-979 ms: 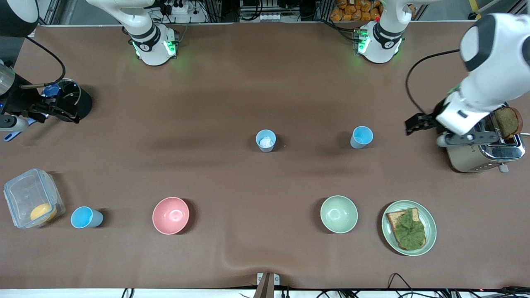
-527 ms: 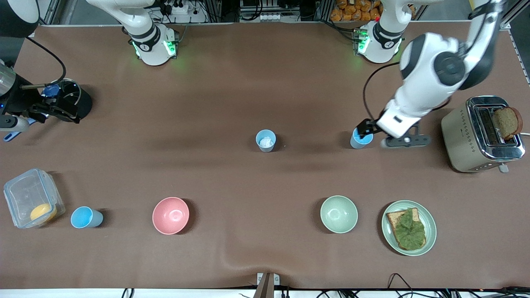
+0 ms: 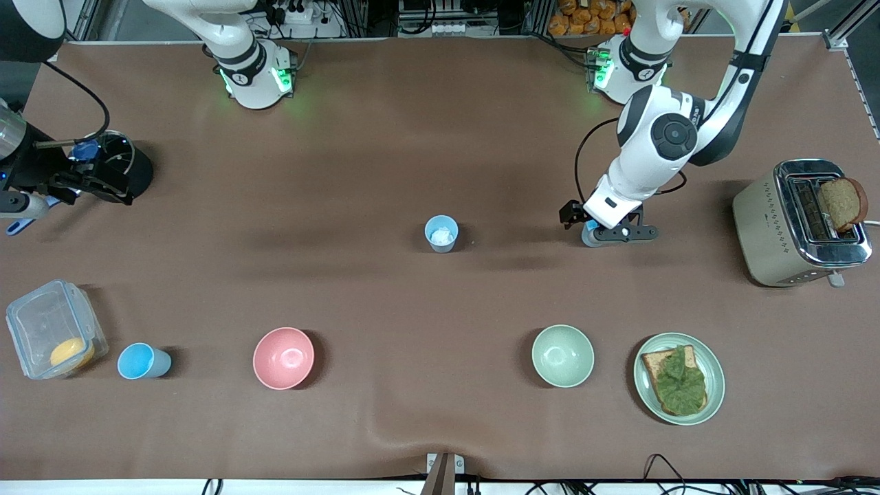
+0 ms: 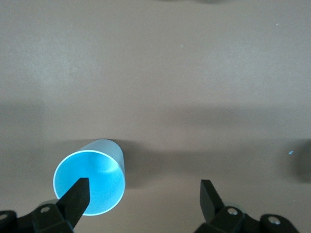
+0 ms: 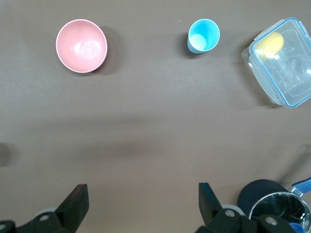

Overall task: Stack blue cups with both arms
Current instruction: 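Close the left gripper around the blue cup beside the toaster, then lift the cup with the left gripper and carry it over the middle cup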

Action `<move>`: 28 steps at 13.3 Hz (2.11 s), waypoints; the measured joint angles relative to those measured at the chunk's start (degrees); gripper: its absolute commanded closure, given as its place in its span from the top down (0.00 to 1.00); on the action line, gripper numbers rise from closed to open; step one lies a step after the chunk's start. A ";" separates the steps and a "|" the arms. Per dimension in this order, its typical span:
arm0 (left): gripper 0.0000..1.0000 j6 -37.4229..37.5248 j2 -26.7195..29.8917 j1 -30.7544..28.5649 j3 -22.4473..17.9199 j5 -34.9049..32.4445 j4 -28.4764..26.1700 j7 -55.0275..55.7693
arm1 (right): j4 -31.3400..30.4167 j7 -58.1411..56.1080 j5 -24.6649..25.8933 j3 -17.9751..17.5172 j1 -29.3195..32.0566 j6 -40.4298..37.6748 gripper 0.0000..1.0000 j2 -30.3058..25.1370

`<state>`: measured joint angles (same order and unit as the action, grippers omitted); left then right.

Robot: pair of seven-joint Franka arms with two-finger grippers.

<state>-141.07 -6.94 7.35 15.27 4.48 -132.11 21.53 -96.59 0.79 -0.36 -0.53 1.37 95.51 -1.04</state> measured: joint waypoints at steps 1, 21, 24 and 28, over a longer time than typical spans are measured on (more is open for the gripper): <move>1.00 -1.29 -0.41 0.00 0.00 0.00 -0.94 0.00 | 0.00 0.00 0.00 0.03 0.00 0.00 1.00 0.00; 0.00 -3.61 -1.49 -1.32 -0.64 -2.17 -5.37 -0.36 | 0.00 0.00 0.01 0.18 0.00 -0.12 1.00 0.00; 0.00 -0.67 0.96 -1.19 -0.47 -0.22 -1.73 -0.14 | 0.00 0.00 0.01 0.19 0.00 -0.14 1.00 0.00; 0.00 11.67 3.59 2.41 0.21 1.76 10.77 0.04 | 0.00 0.00 0.01 0.24 0.01 -0.19 1.00 0.00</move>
<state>-129.40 -3.35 9.77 15.48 6.24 -121.34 21.57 -96.59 0.79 -0.35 -0.29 1.37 95.32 -1.04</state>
